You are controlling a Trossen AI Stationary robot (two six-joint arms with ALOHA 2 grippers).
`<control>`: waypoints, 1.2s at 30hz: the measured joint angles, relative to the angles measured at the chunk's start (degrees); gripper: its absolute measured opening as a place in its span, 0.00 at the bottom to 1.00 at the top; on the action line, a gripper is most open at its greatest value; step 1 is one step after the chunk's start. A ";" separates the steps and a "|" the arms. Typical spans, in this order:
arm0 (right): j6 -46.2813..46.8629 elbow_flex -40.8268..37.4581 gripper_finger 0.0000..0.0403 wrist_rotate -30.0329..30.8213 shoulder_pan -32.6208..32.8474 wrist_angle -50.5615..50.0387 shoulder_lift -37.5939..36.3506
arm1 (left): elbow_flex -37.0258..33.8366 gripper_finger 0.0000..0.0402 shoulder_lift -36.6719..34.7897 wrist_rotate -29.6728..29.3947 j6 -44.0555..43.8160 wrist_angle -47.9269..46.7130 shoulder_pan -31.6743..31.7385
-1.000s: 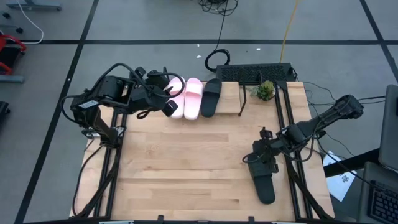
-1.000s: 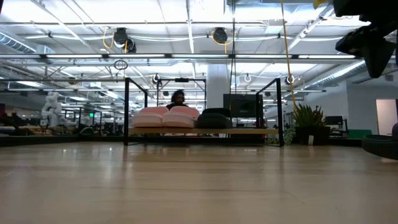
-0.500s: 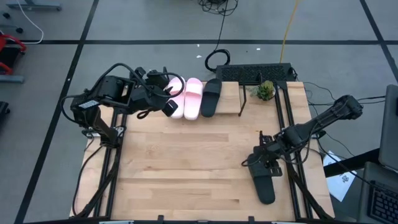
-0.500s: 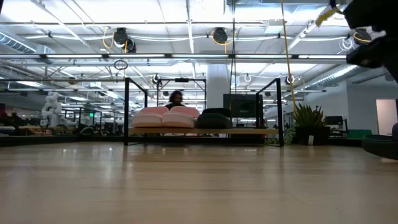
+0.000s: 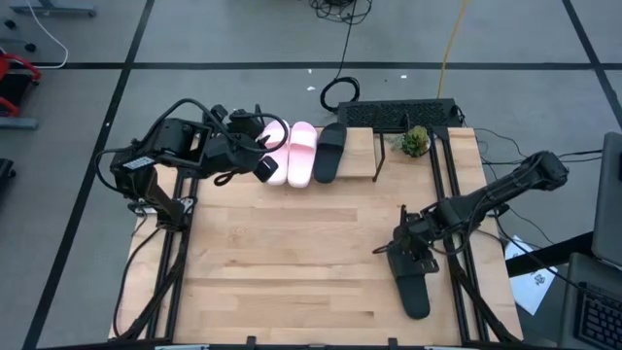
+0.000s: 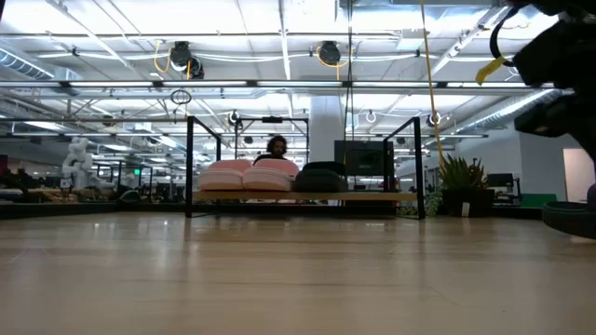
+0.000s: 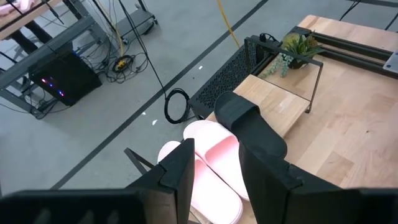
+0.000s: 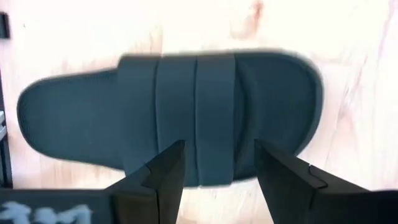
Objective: Pick and place slides into the shelf
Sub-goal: Put the black slipper on the shelf
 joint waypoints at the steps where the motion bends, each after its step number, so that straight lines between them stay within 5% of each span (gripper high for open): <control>1: -0.81 0.00 0.45 0.00 -0.44 0.61 0.00 | 0.00 0.32 0.00 0.00 -0.06 0.00 0.00; 17: -5.41 -0.02 0.45 -10.44 -7.94 0.27 -0.02 | 0.00 0.32 0.01 0.01 -1.81 0.01 0.00; 26: -3.43 -0.02 0.45 4.42 -0.96 0.28 -0.02 | 0.00 0.32 0.00 -0.02 -0.30 0.02 0.00; 36: 6.94 7.01 0.45 7.10 7.40 -3.53 0.24 | 0.00 0.32 0.00 -0.10 1.28 0.02 0.00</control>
